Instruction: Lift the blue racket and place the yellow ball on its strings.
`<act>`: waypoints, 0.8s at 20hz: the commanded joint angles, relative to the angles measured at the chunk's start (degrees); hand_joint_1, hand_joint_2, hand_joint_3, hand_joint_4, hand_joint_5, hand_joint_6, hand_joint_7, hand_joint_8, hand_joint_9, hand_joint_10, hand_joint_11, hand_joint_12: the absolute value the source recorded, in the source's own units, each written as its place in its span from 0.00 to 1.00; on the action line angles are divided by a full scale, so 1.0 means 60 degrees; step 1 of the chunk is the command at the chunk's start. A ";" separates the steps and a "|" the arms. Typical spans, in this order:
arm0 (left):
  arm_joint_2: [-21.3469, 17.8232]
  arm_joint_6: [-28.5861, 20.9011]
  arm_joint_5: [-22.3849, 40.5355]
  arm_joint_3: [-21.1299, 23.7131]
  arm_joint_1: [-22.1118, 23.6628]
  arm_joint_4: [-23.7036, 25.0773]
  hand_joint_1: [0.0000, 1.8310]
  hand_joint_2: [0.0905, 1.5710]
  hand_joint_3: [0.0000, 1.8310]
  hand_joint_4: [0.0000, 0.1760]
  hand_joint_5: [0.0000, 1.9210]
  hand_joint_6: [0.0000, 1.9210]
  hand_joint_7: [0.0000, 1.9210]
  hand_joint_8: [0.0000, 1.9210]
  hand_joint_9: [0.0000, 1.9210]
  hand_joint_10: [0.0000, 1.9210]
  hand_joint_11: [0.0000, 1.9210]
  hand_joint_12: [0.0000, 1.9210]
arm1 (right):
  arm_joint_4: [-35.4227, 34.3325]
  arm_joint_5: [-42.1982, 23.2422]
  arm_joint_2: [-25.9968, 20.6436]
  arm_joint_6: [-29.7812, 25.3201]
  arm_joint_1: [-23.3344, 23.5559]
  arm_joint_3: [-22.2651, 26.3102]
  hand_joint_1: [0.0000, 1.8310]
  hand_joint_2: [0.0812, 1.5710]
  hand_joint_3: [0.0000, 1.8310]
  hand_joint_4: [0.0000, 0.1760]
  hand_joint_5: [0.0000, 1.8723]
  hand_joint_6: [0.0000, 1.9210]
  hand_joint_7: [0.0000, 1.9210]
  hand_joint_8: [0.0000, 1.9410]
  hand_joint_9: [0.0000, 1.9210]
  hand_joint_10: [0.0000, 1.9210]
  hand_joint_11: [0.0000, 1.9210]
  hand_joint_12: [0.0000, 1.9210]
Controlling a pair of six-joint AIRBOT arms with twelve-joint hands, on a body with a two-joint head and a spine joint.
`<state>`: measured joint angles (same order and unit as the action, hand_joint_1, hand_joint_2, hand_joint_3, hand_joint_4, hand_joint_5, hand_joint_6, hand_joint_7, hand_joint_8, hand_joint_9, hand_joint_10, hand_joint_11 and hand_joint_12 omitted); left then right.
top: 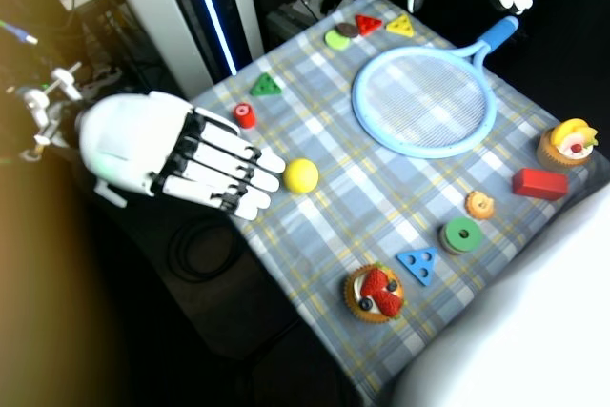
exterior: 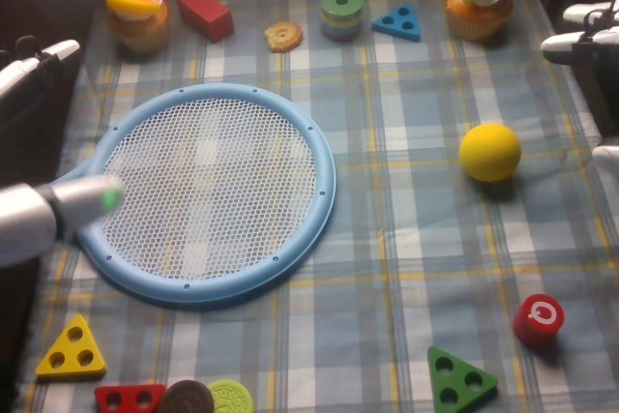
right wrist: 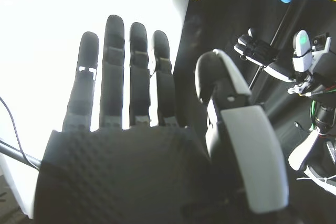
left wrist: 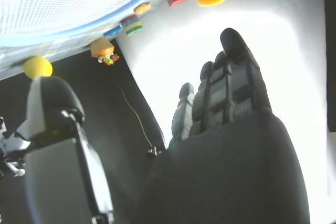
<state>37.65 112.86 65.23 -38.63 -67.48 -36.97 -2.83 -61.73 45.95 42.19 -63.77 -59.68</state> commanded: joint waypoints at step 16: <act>0.0043 0.2580 -0.1239 -0.1310 -0.0375 -0.2724 0.40 0.57 0.00 1.00 0.02 0.01 0.02 0.01 0.00 0.00 0.01 0.01 | 0.0135 -0.1084 0.0025 -0.0131 0.0134 -0.0053 0.34 0.73 0.00 0.25 0.23 0.00 0.17 0.00 0.18 0.00 0.07 0.33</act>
<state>38.13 128.62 52.53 -46.09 -69.93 -54.30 -0.80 -61.63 45.95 41.85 -63.75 -59.70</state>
